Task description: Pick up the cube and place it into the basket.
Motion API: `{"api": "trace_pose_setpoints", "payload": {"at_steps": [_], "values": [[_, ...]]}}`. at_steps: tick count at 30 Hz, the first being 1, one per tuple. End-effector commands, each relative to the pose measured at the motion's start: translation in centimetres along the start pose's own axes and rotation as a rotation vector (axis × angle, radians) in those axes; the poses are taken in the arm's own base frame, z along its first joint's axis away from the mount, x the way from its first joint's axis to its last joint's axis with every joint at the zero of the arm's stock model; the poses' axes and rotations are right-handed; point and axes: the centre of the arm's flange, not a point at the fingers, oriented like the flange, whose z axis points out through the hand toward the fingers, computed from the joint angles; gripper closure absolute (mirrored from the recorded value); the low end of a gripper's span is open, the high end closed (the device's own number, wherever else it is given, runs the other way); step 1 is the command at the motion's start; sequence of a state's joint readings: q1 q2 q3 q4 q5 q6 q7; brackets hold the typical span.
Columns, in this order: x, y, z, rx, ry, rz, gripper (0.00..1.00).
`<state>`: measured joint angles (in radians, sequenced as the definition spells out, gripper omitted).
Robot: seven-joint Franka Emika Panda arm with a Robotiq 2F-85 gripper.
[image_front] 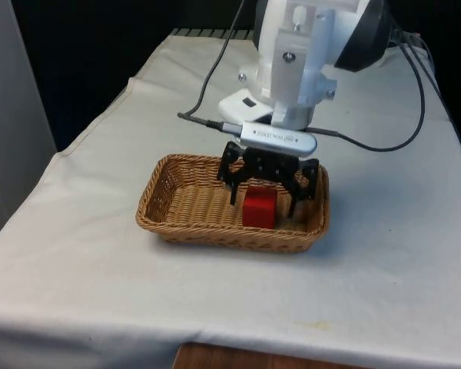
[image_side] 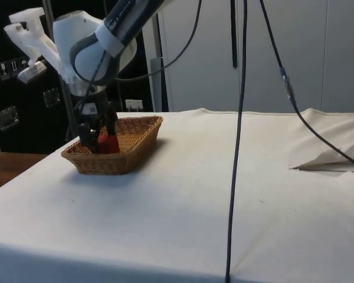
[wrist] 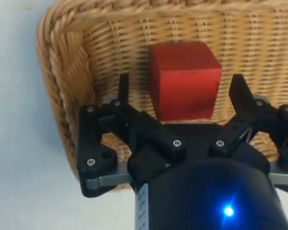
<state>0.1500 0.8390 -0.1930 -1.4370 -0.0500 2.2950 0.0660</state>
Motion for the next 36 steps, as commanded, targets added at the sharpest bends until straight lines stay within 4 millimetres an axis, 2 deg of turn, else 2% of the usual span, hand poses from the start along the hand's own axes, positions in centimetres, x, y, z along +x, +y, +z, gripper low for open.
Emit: {"api": "trace_pose_setpoints", "payload": {"at_steps": [1,2,10,11,13,17,18,24,26,29,32,33,36], "values": [[-0.1,0.0,-0.6,-0.001,-0.001,-0.002,0.0],[0.0,0.0,-0.4,0.0,0.0,-0.001,0.0],[0.1,0.4,-3.7,0.0,-0.002,0.0,0.0],[0.2,0.3,-3.1,0.002,0.001,0.001,0.0],[0.1,0.6,-4.7,0.0,-0.006,0.0,0.0],[0.0,0.9,-6.0,0.001,-0.009,0.001,0.0],[0.1,0.8,-5.6,0.003,-0.007,0.002,0.0],[-0.1,1.1,-7.8,-0.001,-0.01,-0.001,0.0],[0.0,1.2,-7.7,0.002,-0.013,0.002,0.0],[-0.5,1.4,-8.9,-0.003,-0.01,0.0,0.0],[-0.7,1.5,-9.6,-0.002,-0.006,-0.001,0.0],[-0.6,1.5,-9.2,0.001,-0.015,0.0,0.0],[-1.3,1.6,-10.6,-0.002,0.0,-0.005,0.0]]}}
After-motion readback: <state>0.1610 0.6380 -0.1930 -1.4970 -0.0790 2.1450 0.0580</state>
